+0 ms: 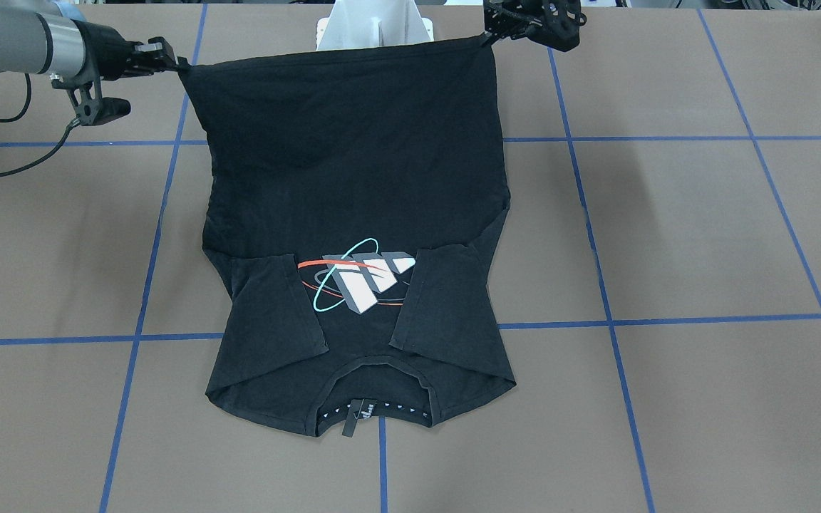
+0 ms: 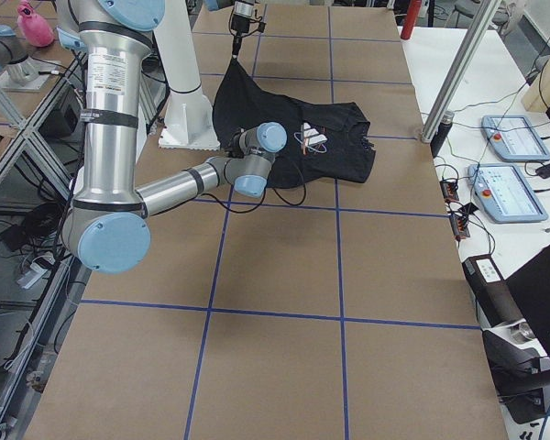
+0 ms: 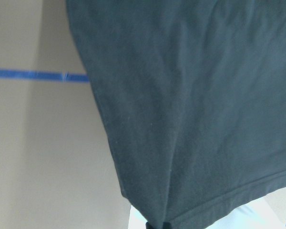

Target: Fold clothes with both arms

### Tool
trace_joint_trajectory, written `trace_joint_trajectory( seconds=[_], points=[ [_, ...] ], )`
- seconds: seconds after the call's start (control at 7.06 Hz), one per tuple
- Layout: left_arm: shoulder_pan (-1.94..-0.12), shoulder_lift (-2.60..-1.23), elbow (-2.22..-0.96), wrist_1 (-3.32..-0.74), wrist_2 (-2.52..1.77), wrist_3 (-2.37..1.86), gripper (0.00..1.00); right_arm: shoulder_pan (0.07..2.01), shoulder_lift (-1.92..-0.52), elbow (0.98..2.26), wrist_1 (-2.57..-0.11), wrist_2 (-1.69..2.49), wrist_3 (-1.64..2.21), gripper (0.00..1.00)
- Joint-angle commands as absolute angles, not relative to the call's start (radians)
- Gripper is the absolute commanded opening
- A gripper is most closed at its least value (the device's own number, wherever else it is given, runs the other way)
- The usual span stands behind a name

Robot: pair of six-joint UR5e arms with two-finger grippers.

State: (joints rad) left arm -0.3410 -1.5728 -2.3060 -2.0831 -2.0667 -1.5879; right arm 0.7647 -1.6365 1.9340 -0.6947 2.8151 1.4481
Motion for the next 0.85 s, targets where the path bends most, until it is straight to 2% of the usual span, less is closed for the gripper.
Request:
trace_joint_trajectory(
  seconds=[0.0,0.28,0.42,0.71],
  points=[
    [-0.481,-1.652,-2.269,-2.079,-2.063,-1.54,0.0,0.863,-1.562,1.887,-0.695,2.815,1.445,0.0],
    [-0.596,-1.736,-2.142,-2.083,-2.054,-1.516,0.0,0.932,-1.513,1.862,-0.696,2.807,1.442,0.0],
    [-0.656,-1.784,-2.076,-2.083,-2.056,-1.503,0.0,0.974,-1.464,1.808,-0.696,2.807,1.436,0.0],
    [-0.736,-1.789,-2.028,-2.079,-2.063,-1.422,0.0,1.014,-1.386,1.72,-0.696,2.758,1.436,0.0]
  ],
)
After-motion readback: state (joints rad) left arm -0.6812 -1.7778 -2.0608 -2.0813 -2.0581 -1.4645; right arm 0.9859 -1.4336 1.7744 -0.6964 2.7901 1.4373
